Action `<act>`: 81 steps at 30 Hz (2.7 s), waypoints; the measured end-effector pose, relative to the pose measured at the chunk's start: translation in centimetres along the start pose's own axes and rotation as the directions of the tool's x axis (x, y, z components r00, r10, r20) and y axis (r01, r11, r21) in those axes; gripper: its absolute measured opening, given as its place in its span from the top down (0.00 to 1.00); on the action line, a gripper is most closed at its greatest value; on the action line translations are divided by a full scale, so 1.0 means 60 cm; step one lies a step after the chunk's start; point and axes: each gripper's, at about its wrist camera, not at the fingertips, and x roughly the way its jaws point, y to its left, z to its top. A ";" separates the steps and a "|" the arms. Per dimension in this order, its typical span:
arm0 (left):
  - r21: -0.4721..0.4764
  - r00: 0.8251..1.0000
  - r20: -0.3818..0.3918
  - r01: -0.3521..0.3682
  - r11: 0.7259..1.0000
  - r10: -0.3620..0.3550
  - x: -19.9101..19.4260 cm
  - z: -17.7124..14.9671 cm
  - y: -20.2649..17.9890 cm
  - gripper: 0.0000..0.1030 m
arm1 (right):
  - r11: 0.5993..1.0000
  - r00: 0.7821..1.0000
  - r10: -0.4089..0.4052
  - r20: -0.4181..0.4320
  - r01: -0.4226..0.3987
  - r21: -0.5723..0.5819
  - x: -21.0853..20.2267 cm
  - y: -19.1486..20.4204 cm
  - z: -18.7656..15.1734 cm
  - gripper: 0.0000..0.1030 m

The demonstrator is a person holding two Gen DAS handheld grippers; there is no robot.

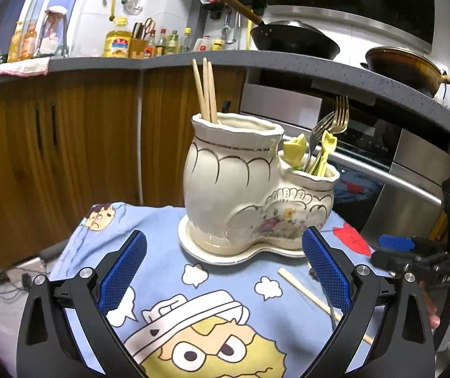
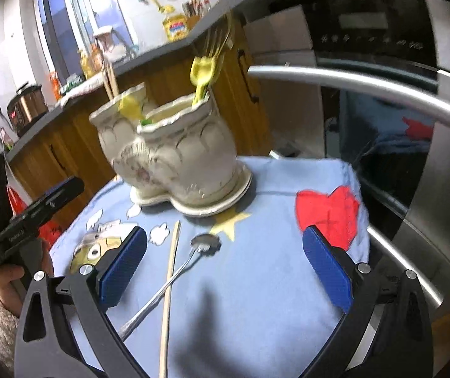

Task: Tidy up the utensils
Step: 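Close the right tool on the metal spoon handle beside the chopstick, then lower the left tool onto the wooden chopstick and grasp it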

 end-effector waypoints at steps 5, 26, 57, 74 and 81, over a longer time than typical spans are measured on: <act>0.019 1.000 0.000 0.002 1.000 -0.002 0.000 -0.001 -0.007 0.05 | 1.000 0.994 0.029 -0.106 -0.030 -0.007 0.031 0.017 -0.007 0.24; 0.002 1.000 0.011 0.024 1.000 -0.024 -0.012 0.005 0.003 0.05 | 1.000 0.973 -0.012 -0.229 0.013 0.001 0.102 0.059 0.000 0.95; 0.142 0.902 -0.412 -0.078 0.987 0.131 0.100 -0.086 -0.187 0.52 | 0.956 0.955 0.285 -0.082 -0.276 0.103 -0.051 -0.026 0.001 0.98; 0.293 0.848 -0.505 -0.003 0.956 0.158 0.074 -0.080 -0.157 0.92 | 0.947 0.948 0.314 -0.052 -0.308 0.093 -0.072 -0.027 -0.002 0.98; 0.239 0.849 -0.503 -0.043 0.970 0.161 0.072 -0.075 -0.135 0.79 | 0.950 0.950 0.310 -0.042 -0.307 0.062 -0.074 -0.016 -0.003 0.98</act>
